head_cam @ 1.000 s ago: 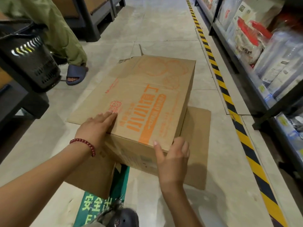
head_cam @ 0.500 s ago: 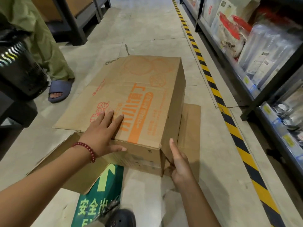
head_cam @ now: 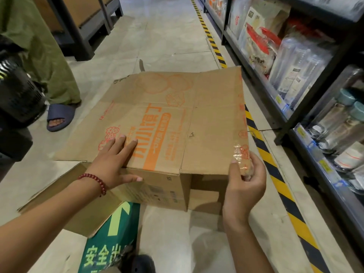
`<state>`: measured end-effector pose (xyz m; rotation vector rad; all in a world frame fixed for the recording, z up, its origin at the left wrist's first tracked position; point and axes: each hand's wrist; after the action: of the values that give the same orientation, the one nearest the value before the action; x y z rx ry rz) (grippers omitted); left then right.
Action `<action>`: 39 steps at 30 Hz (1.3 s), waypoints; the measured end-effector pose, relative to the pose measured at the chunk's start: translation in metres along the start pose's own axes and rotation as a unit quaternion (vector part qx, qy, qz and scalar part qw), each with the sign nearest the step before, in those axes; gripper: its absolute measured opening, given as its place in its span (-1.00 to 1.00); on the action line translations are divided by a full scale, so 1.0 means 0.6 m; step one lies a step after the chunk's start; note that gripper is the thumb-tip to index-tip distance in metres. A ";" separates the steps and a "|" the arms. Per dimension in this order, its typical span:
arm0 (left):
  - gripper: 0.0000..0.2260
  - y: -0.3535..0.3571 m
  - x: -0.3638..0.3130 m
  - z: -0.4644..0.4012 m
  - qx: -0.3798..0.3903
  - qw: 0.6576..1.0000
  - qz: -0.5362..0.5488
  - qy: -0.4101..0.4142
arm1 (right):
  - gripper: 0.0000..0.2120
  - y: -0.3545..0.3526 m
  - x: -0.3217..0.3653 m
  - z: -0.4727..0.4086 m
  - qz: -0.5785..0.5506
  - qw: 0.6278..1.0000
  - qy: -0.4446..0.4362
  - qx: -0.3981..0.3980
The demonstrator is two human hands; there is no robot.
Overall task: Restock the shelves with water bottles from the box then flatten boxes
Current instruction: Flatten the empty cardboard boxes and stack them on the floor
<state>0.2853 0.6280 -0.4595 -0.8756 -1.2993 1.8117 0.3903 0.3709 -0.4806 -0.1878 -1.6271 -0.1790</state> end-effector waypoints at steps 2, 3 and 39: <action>0.06 0.002 0.001 -0.001 -0.008 1.000 -0.002 -0.002 | -0.54 0.007 0.012 0.011 -0.042 0.997 -0.036 0.050; 0.06 0.002 0.003 -0.002 -0.008 1.000 -0.002 -0.005 | -0.49 0.013 0.016 0.018 -0.055 0.993 -0.047 0.094; -0.35 0.003 -0.014 -0.013 -0.127 0.974 0.185 -0.030 | -0.45 0.118 -0.008 -0.007 0.186 0.917 0.102 0.338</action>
<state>0.2959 0.6242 -0.4625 -1.2833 -1.5067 1.9913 0.4109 0.4388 -0.4850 0.0567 -1.3313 0.6354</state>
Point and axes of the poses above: each hand's wrist, its own z-axis away from the middle knuckle, its own y-axis out of the palm, x = y × z, and after that the axes turned 5 degrees about z, right-handed
